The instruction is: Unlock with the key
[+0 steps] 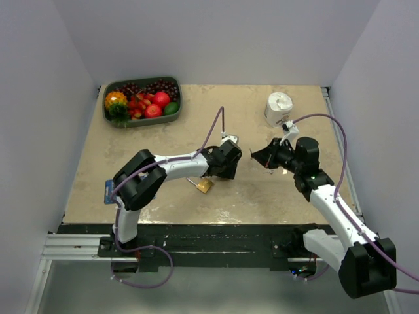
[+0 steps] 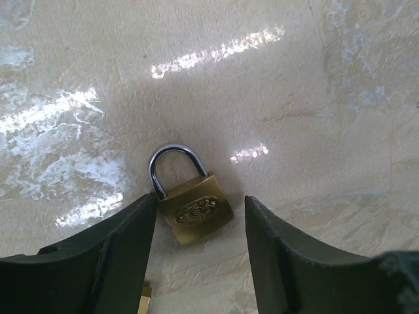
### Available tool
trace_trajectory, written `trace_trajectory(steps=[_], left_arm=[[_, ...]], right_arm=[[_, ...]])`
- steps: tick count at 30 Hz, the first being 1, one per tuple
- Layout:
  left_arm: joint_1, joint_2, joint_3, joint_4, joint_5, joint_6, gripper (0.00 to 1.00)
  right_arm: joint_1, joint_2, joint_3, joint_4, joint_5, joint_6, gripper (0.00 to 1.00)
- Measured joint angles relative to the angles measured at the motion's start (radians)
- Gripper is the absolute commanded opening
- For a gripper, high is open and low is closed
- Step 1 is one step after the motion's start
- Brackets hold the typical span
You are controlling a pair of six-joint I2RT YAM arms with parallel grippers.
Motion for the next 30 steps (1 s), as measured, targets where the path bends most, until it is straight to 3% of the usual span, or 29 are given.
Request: trace_trajectory(steps=[13, 22, 25, 26, 28, 29, 30], left_arm=[[-0.021, 0.024, 0.048, -0.124, -0.111, 0.003, 0.54], [-0.024, 0.03, 0.051, -0.109, -0.11, 0.044, 0.52], [-0.024, 0.042, 0.062, -0.095, -0.105, 0.056, 0.4], [-0.024, 0.046, 0.065, -0.091, -0.104, 0.06, 0.27], [-0.024, 0.049, 0.068, -0.084, -0.103, 0.072, 0.12], [-0.024, 0.051, 0.068, -0.077, -0.103, 0.071, 0.0], [-0.023, 0.051, 0.068, -0.072, -0.103, 0.07, 0.0]], right_arm=[[0.0, -0.029, -0.026, 0.018, 0.0, 0.023, 0.0], [0.0, -0.033, -0.039, 0.035, -0.001, 0.035, 0.0], [0.0, -0.034, -0.041, 0.037, -0.001, 0.035, 0.0], [0.0, -0.034, -0.042, 0.037, -0.001, 0.036, 0.0], [0.0, -0.039, -0.043, 0.036, -0.001, 0.035, 0.0], [0.0, -0.042, -0.043, 0.036, 0.0, 0.035, 0.0], [0.0, -0.044, -0.044, 0.036, 0.0, 0.035, 0.0]])
